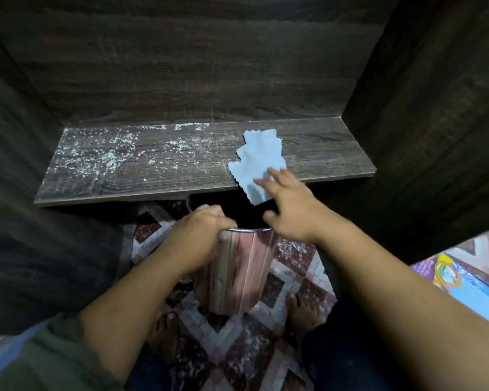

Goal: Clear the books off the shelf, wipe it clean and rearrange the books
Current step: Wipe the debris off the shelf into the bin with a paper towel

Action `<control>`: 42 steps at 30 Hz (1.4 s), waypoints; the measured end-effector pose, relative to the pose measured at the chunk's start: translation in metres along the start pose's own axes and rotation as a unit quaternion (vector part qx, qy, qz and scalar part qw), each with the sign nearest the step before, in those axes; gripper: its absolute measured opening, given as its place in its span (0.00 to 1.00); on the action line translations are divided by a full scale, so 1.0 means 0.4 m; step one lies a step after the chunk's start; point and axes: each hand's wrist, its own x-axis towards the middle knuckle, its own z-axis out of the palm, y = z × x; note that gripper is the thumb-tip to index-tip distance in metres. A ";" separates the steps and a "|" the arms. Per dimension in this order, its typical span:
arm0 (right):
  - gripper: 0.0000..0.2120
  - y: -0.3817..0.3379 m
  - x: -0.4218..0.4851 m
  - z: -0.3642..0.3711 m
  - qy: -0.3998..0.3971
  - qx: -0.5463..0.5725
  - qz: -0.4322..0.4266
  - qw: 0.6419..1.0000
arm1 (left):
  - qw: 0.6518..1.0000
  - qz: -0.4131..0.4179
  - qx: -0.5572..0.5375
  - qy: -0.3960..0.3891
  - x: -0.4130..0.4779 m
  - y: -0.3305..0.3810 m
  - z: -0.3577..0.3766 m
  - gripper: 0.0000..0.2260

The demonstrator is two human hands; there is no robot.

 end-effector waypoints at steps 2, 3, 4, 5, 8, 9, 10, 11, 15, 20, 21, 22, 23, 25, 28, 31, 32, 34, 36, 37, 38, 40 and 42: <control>0.36 0.003 -0.073 0.035 0.008 -0.031 -0.026 0.999 | 1.000 0.006 -0.004 0.007 0.002 -0.008 0.004 0.13; 0.36 0.014 -0.097 0.057 0.016 -0.050 -0.034 0.998 | 1.000 0.010 -0.007 0.011 0.003 -0.012 0.007 0.14; 0.37 0.028 -0.110 0.076 0.022 -0.063 -0.039 0.997 | 1.000 0.014 -0.010 0.014 0.003 -0.014 0.009 0.15; 0.38 0.043 -0.117 0.089 0.027 -0.067 -0.043 0.996 | 1.000 0.019 -0.011 0.017 0.003 -0.012 0.009 0.15; 0.40 0.079 -0.113 0.106 0.057 -0.056 -0.065 0.995 | 0.999 0.035 -0.017 0.026 0.006 0.004 0.007 0.14; 0.40 0.085 -0.107 0.112 0.068 -0.055 -0.080 0.993 | 0.999 0.037 -0.020 0.028 0.007 0.010 0.006 0.13; 0.38 0.088 -0.101 0.119 0.075 -0.057 -0.093 0.991 | 0.999 0.034 -0.023 0.029 0.009 0.016 0.005 0.13; 0.36 0.087 -0.094 0.126 0.076 -0.056 -0.099 0.991 | 0.999 0.026 -0.025 0.026 0.012 0.020 0.004 0.12; 0.25 0.077 -0.078 0.142 0.065 -0.042 -0.105 0.991 | 0.999 -0.024 -0.020 -0.025 0.022 0.026 0.008 0.09; 0.22 0.115 -0.073 0.160 0.061 -0.045 -0.145 0.987 | 0.991 -0.069 -0.002 -0.113 0.069 -0.018 -0.057 0.12; 0.22 0.126 -0.072 0.163 0.059 -0.044 -0.146 0.987 | 0.990 -0.078 0.012 -0.113 0.088 -0.035 -0.074 0.13; 0.23 0.134 -0.071 0.163 0.053 -0.044 -0.144 0.987 | 0.991 -0.085 0.028 -0.102 0.112 -0.051 -0.088 0.13; 0.22 0.141 -0.070 0.164 0.045 -0.041 -0.139 0.988 | 0.992 -0.087 0.046 -0.081 0.139 -0.060 -0.098 0.12; 0.20 0.145 -0.071 0.159 0.026 -0.037 -0.127 0.991 | 0.992 -0.087 0.082 -0.039 0.199 -0.062 -0.105 0.12; 0.16 0.153 -0.066 0.145 0.013 -0.045 -0.121 0.992 | 0.990 -0.049 0.129 -0.020 0.291 -0.046 -0.087 0.17; 0.15 0.172 -0.065 0.123 0.006 -0.035 -0.120 0.992 | 0.985 0.031 0.164 -0.051 0.363 -0.033 -0.056 0.23; 0.15 0.177 -0.066 0.118 0.001 -0.036 -0.120 0.992 | 0.981 0.051 0.173 -0.070 0.384 -0.030 -0.050 0.25; 0.15 0.186 -0.068 0.116 -0.002 -0.041 -0.118 0.992 | 0.969 0.071 0.204 -0.118 0.420 -0.019 -0.045 0.29; 0.15 0.190 -0.067 0.119 -0.003 -0.042 -0.120 0.992 | 0.956 0.078 0.236 -0.157 0.445 -0.007 -0.044 0.30; 0.16 0.189 -0.065 0.119 -0.005 -0.045 -0.123 0.991 | 0.952 0.079 0.247 -0.162 0.453 -0.006 -0.042 0.31; 0.16 0.187 -0.063 0.117 -0.009 -0.048 -0.125 0.991 | 0.950 0.077 0.255 -0.161 0.456 -0.006 -0.042 0.31; 0.15 0.182 -0.060 0.111 -0.014 -0.048 -0.126 0.991 | 0.953 0.064 0.261 -0.142 0.450 -0.013 -0.045 0.29; 0.15 0.177 -0.058 0.107 -0.018 -0.039 -0.124 0.991 | 0.963 0.042 0.241 -0.111 0.433 -0.029 -0.043 0.27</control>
